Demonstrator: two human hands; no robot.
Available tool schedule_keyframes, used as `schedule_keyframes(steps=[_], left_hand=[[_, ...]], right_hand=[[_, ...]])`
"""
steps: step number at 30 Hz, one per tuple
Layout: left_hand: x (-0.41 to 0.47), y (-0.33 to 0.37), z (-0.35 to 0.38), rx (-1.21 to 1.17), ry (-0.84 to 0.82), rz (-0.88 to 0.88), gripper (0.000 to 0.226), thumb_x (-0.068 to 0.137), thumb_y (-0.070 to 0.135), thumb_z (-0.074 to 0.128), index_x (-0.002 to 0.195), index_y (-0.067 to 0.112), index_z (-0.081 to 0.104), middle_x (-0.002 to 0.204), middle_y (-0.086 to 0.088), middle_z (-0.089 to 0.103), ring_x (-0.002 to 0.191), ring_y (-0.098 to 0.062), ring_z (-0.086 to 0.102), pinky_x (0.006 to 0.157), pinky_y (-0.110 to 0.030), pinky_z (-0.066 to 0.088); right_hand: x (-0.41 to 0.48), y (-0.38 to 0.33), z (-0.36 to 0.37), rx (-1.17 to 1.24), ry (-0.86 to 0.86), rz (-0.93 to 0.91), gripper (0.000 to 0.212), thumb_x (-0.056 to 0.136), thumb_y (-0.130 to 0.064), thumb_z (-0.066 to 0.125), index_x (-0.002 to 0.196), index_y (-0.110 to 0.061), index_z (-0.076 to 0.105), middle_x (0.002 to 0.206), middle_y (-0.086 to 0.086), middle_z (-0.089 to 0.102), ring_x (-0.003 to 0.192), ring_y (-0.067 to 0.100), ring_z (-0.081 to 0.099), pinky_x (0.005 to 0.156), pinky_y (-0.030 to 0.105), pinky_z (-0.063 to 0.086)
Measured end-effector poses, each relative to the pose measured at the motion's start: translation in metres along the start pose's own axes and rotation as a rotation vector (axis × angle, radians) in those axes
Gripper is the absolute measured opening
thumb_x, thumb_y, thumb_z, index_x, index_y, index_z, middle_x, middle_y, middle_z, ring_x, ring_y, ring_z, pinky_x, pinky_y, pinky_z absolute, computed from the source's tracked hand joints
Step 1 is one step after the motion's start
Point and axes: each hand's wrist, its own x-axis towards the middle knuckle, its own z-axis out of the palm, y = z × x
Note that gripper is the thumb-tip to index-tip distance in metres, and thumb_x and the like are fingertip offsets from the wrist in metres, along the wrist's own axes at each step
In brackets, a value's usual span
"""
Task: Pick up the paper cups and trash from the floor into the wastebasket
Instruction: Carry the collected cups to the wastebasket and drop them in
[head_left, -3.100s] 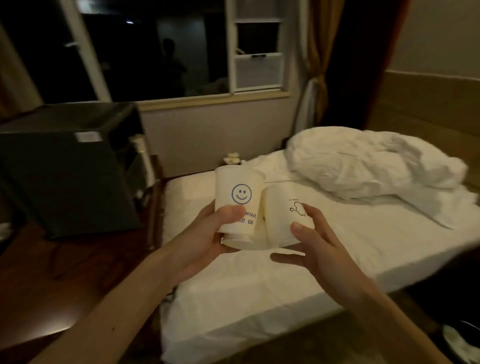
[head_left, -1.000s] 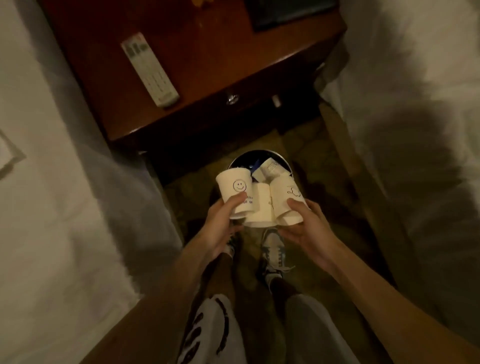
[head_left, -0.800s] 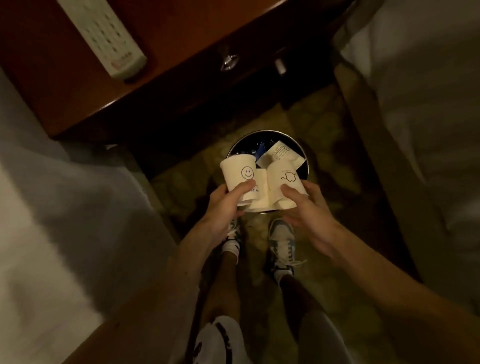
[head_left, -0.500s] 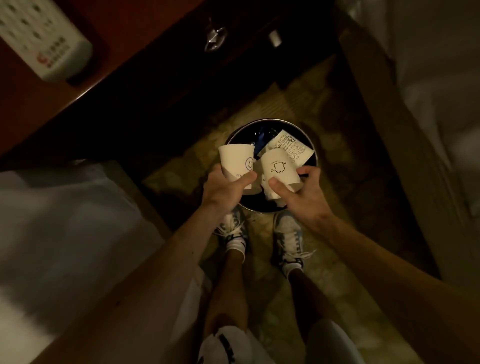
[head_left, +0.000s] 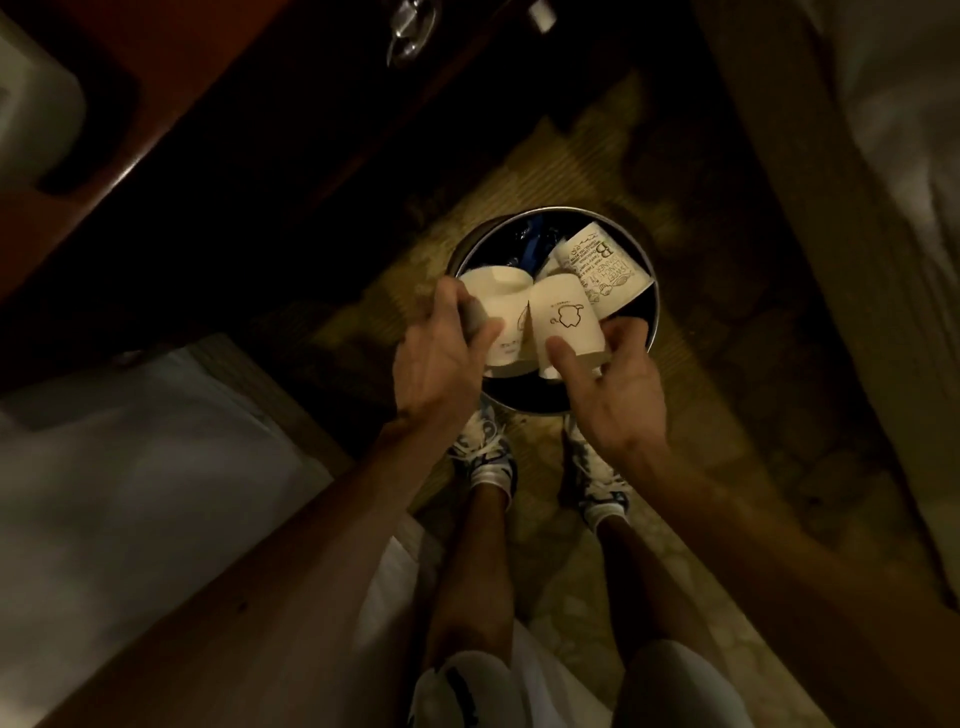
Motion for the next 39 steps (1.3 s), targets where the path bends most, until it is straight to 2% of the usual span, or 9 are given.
schedule_keyframes(steps=[2,6,10,13,17,26,29,34,39], left_hand=[[-0.003,-0.002,-0.001,-0.049,-0.037,0.047,0.030,0.096,0.034,0.063,0.112,0.012,0.052,0.096,-0.009,0.071,0.087,-0.026,0.069,0.065,-0.030,0.045],[-0.006,0.008,-0.003,-0.276,-0.154,0.027,0.012,0.095,0.035,0.063,0.096,0.023,0.063,0.074,0.011,0.068,0.066,-0.002,0.067,0.059,-0.019,0.051],[-0.014,0.009,0.001,-0.336,-0.381,-0.081,0.028,0.081,0.049,0.074,0.104,0.041,0.060,0.086,0.016,0.066,0.081,-0.003,0.068,0.067,-0.021,0.055],[-0.014,-0.004,0.004,-0.165,-0.368,-0.128,0.030,0.083,0.043,0.075,0.106,0.027,0.065,0.089,0.015,0.063,0.100,-0.019,0.061,0.082,-0.034,0.049],[-0.013,-0.023,0.008,-0.045,-0.350,-0.146,0.042,0.087,0.038,0.071,0.126,0.028,0.058,0.111,0.000,0.067,0.116,-0.026,0.050,0.086,-0.028,0.029],[-0.002,-0.025,0.029,0.067,-0.381,-0.060,0.045,0.095,0.033,0.062,0.139,0.031,0.052,0.138,-0.002,0.055,0.127,-0.026,0.045,0.089,-0.032,0.034],[-0.003,-0.022,0.014,0.040,-0.351,-0.064,0.034,0.097,0.033,0.059,0.130,0.029,0.060,0.127,0.000,0.063,0.121,-0.025,0.051,0.089,-0.033,0.041],[-0.022,0.028,-0.056,0.101,-0.301,0.050,0.021,0.094,0.041,0.060,0.078,0.029,0.057,0.074,0.010,0.058,0.078,-0.014,0.059,0.064,-0.027,0.044],[-0.082,0.163,-0.188,0.260,-0.347,0.300,0.022,0.095,0.049,0.058,0.084,0.030,0.059,0.075,0.007,0.058,0.070,-0.010,0.057,0.060,-0.031,0.045]], right_hand=[[-0.016,0.004,-0.001,-0.010,0.045,-0.018,0.049,0.086,-0.058,0.059,0.115,-0.025,0.037,0.112,-0.005,0.054,0.101,0.019,0.059,0.071,0.031,0.052],[-0.045,0.015,0.000,-0.033,0.055,-0.023,0.053,0.083,-0.062,0.054,0.117,-0.028,0.035,0.111,-0.008,0.047,0.103,0.018,0.054,0.079,0.041,0.053],[-0.053,0.019,0.009,-0.059,-0.028,-0.041,0.055,0.087,-0.053,0.062,0.125,-0.018,0.040,0.120,0.005,0.056,0.106,0.022,0.054,0.081,0.040,0.051],[-0.041,0.016,0.015,-0.120,-0.119,-0.111,0.053,0.091,-0.040,0.065,0.131,-0.013,0.045,0.132,0.008,0.052,0.116,0.025,0.051,0.092,0.043,0.050],[-0.021,0.013,0.025,-0.125,-0.174,-0.194,0.047,0.090,-0.026,0.068,0.131,-0.011,0.050,0.138,0.009,0.044,0.117,0.026,0.054,0.094,0.041,0.052],[0.010,0.032,0.033,-0.160,-0.153,-0.110,0.048,0.092,-0.032,0.065,0.136,-0.017,0.054,0.140,0.010,0.035,0.119,0.029,0.053,0.101,0.043,0.049],[0.002,0.034,0.018,-0.152,-0.130,-0.157,0.046,0.094,-0.036,0.062,0.136,-0.019,0.054,0.139,0.011,0.037,0.108,0.017,0.053,0.097,0.032,0.046],[-0.037,0.008,-0.041,-0.086,-0.121,-0.211,0.028,0.096,-0.036,0.059,0.116,-0.018,0.060,0.113,0.007,0.058,0.093,0.016,0.060,0.078,0.031,0.052],[-0.125,-0.063,-0.162,0.030,-0.088,-0.377,0.021,0.094,-0.039,0.060,0.108,-0.024,0.057,0.102,-0.003,0.059,0.081,0.004,0.053,0.063,0.022,0.040]])
